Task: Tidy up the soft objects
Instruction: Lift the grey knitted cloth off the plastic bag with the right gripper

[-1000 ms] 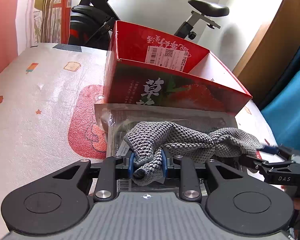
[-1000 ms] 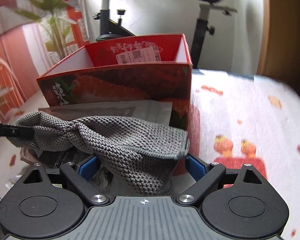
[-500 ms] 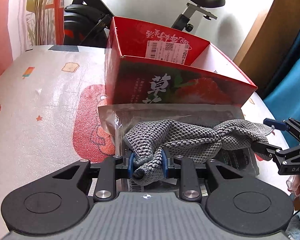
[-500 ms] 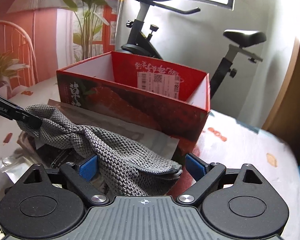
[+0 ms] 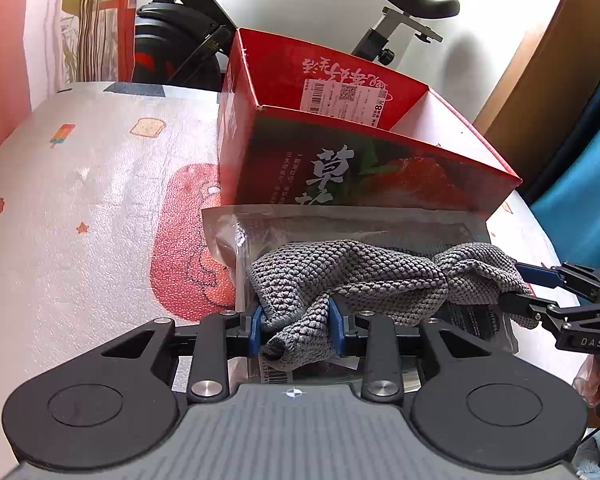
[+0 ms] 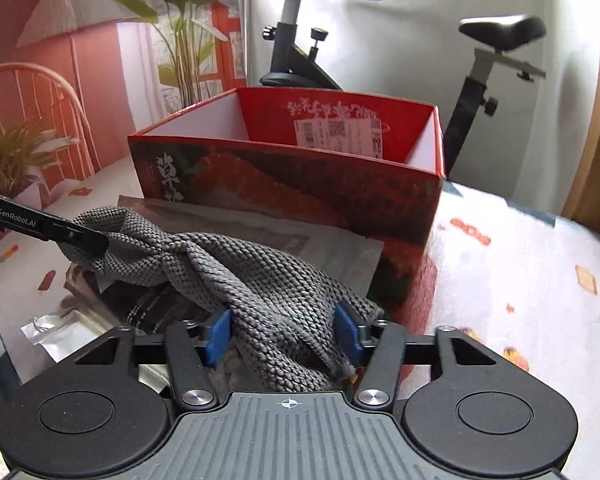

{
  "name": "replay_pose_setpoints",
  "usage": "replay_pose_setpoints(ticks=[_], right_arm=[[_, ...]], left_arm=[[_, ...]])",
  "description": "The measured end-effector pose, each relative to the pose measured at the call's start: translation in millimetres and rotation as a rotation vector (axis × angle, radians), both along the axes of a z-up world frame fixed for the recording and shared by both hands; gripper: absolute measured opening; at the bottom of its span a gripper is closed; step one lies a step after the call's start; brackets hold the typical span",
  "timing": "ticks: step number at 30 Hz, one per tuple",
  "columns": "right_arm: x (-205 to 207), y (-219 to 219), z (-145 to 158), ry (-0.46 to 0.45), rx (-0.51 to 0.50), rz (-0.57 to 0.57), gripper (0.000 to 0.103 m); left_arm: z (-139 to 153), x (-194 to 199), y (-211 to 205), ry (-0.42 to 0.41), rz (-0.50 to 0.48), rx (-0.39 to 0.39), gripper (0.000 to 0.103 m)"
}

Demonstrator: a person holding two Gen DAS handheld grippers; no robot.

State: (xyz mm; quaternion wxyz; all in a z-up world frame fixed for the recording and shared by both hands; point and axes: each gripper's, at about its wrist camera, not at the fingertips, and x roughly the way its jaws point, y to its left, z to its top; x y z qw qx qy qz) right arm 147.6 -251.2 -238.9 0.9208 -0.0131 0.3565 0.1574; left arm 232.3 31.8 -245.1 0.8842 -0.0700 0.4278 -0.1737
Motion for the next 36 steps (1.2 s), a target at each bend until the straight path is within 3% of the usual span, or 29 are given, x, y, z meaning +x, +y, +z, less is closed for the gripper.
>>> replay_pose_setpoints(ticks=[6, 11, 15, 21, 27, 36], right_arm=[[-3, -2, -3, 0.006, -0.004, 0.019, 0.055], [-3, -1, -5, 0.003, -0.026, 0.042, 0.045], [-4, -8, -3, 0.005, 0.007, 0.034, 0.030], [-5, -17, 10, -0.006, 0.105, -0.018, 0.023], [-4, -25, 32, -0.044, 0.212, -0.039, 0.021], [2, -19, 67, -0.115, 0.228, -0.016, 0.021]], left_arm=[[-2, 1, -1, -0.001, 0.008, 0.002, 0.035], [-2, 0, 0, -0.002, 0.011, -0.004, 0.036], [0, 0, 0, 0.005, 0.014, -0.003, 0.036], [9, -4, 1, -0.009, 0.006, -0.022, 0.034], [28, -8, -1, -0.062, -0.001, -0.052, 0.025], [72, -10, 1, -0.190, -0.007, -0.056, 0.023]])
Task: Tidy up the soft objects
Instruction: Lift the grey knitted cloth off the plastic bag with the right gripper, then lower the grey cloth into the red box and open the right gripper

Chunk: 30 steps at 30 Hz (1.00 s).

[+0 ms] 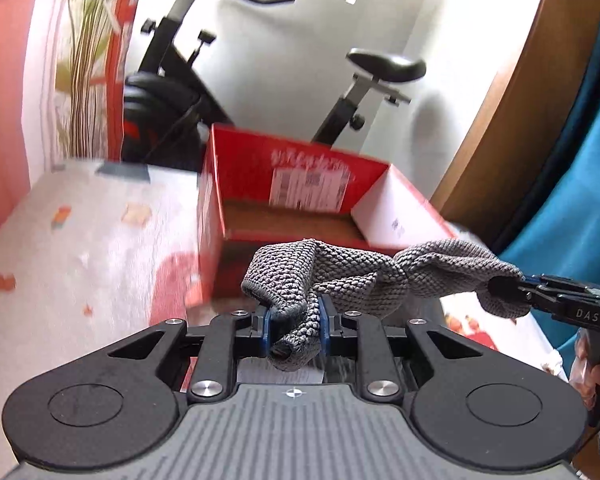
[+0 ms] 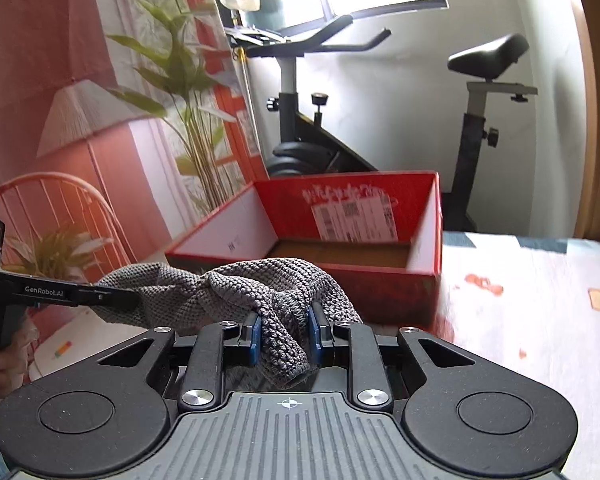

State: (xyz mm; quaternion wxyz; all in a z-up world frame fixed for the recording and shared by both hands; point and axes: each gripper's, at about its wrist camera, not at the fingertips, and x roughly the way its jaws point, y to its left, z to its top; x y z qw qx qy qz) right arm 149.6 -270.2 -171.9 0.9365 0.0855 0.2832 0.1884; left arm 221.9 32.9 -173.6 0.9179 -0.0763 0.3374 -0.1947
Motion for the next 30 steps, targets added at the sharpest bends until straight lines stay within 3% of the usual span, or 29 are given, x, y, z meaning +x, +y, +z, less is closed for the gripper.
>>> replay_pose_setpoints(ticks=[7, 13, 17, 21, 30], right_arm=[[21, 4, 26, 0.015, -0.001, -0.025, 0.021], [60, 7, 41, 0.028, -0.029, -0.041, 0.021], [103, 13, 44, 0.059, -0.078, -0.058, 0.021], [155, 22, 37, 0.123, -0.124, -0.077, 0.021], [251, 44, -1, 0.279, -0.266, -0.097, 0.020]], left_arm=[[30, 15, -4, -0.065, -0.007, -0.010, 0.023], [42, 55, -22, -0.108, -0.018, 0.041, 0.023], [38, 99, -33, -0.069, -0.006, 0.043, 0.022], [31, 142, -50, -0.051, -0.007, 0.102, 0.022], [-9, 210, -84, 0.075, -0.046, 0.238, 0.022]])
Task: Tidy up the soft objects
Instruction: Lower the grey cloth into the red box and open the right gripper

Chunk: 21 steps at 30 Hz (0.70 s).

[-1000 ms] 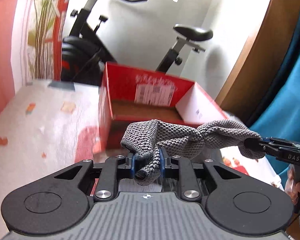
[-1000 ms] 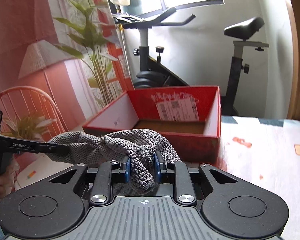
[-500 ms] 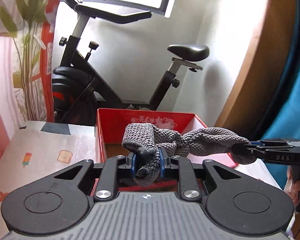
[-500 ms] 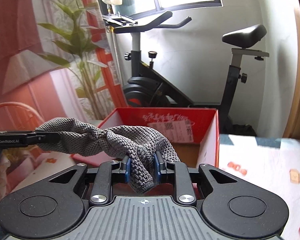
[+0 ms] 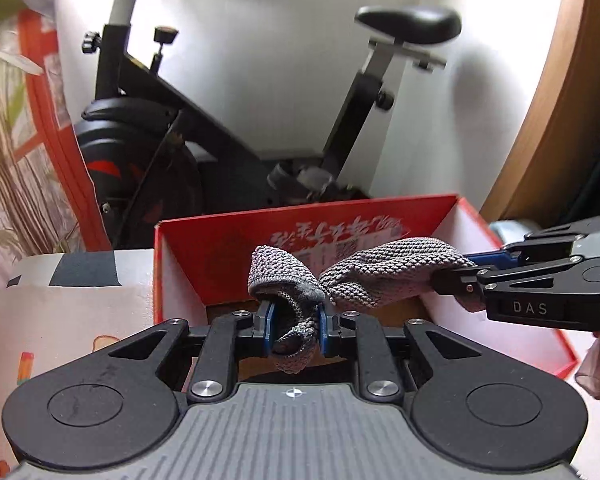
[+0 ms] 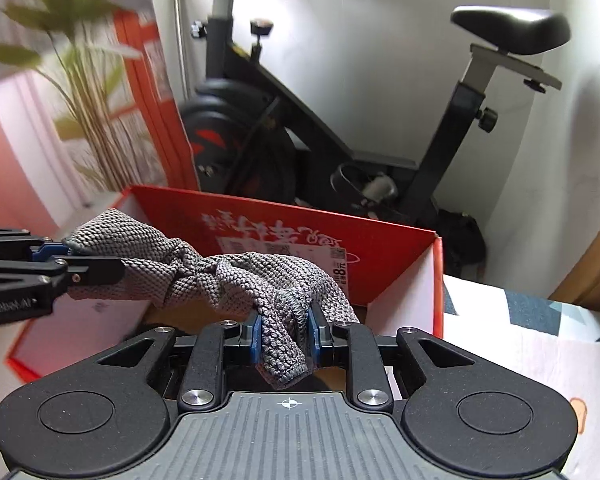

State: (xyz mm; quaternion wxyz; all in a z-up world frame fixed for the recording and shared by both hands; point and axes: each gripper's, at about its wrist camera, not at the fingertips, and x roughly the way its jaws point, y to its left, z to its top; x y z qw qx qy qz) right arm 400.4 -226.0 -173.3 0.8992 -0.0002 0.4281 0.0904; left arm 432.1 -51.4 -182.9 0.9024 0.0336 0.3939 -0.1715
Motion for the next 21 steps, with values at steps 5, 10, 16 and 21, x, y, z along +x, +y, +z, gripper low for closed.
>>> replay_pose_setpoints(ticks=[5, 10, 16, 21], right_arm=[[24, 4, -20, 0.057, -0.051, -0.033, 0.020], [35, -1, -30, 0.082, -0.091, -0.060, 0.020], [42, -1, -39, 0.118, -0.120, -0.065, 0.025], [41, 0, -42, 0.117, -0.135, -0.073, 0.031]], left_arm=[[-13, 24, -1, 0.041, 0.011, 0.027, 0.022], [-20, 37, -3, 0.072, -0.001, 0.040, 0.022], [-27, 40, -10, 0.119, -0.025, 0.067, 0.039], [-18, 31, -10, 0.051, -0.052, 0.051, 0.072]])
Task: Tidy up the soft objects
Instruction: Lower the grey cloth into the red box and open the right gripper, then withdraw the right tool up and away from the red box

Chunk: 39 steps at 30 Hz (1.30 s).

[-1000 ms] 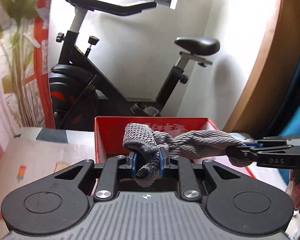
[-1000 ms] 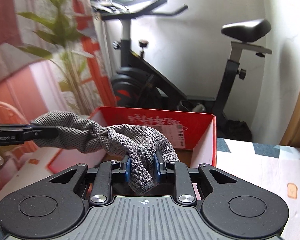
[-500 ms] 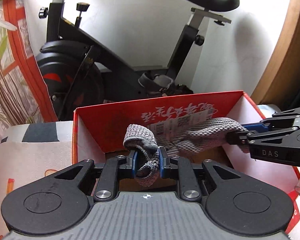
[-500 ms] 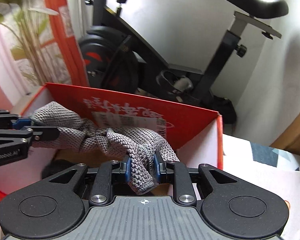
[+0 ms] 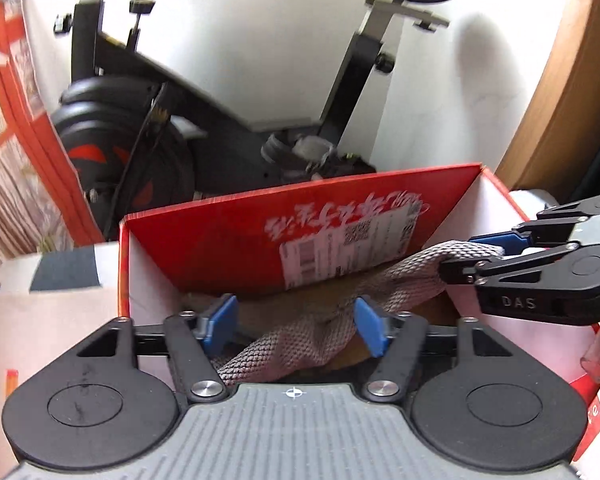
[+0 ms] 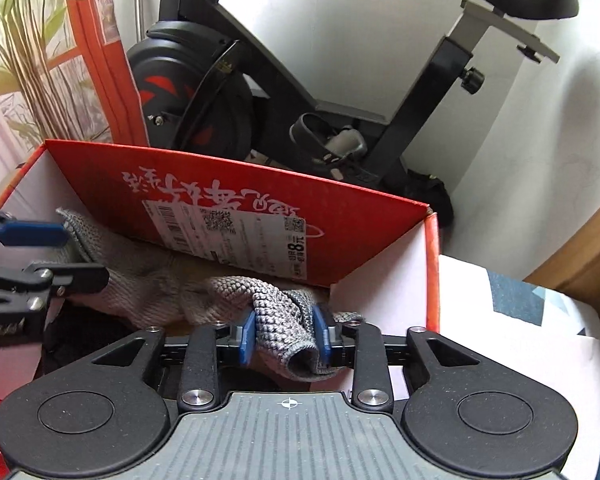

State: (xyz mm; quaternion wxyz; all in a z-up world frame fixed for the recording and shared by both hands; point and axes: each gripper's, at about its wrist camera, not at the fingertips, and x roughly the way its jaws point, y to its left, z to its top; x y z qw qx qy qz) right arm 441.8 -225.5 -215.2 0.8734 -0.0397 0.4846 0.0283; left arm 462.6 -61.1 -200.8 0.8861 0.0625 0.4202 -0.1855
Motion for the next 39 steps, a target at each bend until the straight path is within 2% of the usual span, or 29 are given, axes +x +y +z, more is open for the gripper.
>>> replay_pose_setpoints(ticks=[2, 5, 7, 9, 12, 18, 23, 28, 34, 39], right_arm=[[-4, 0, 3, -0.024, -0.002, -0.006, 0.032], [-10, -4, 11, -0.058, 0.027, -0.018, 0.043], [-17, -7, 20, -0.089, 0.057, -0.020, 0.059], [-25, -10, 29, -0.123, 0.079, -0.018, 0.060], [-37, -13, 42, -0.156, 0.097, -0.021, 0.063], [-75, -23, 65, -0.246, 0.158, -0.024, 0.076], [-117, -37, 74, -0.336, 0.241, -0.031, 0.077], [-161, -46, 69, -0.393, 0.263, -0.044, 0.077], [-208, -50, 51, -0.406, 0.282, -0.070, 0.077], [-239, -48, 29, -0.375, 0.291, -0.081, 0.077]], left_arm=[[5, -4, -2, -0.024, -0.009, 0.002, 0.073], [14, -11, -1, -0.055, -0.013, -0.007, 0.074], [24, -18, 3, -0.081, -0.012, -0.025, 0.077], [34, -27, 8, -0.114, -0.001, -0.039, 0.084], [48, -42, 16, -0.155, 0.013, -0.064, 0.087], [66, -77, 35, -0.198, 0.041, -0.102, 0.091], [66, -114, 50, -0.221, 0.048, -0.111, 0.091], [55, -154, 68, -0.215, 0.067, -0.110, 0.091], [33, -188, 88, -0.179, 0.128, -0.137, 0.091], [9, -205, 90, -0.132, 0.140, -0.138, 0.090]])
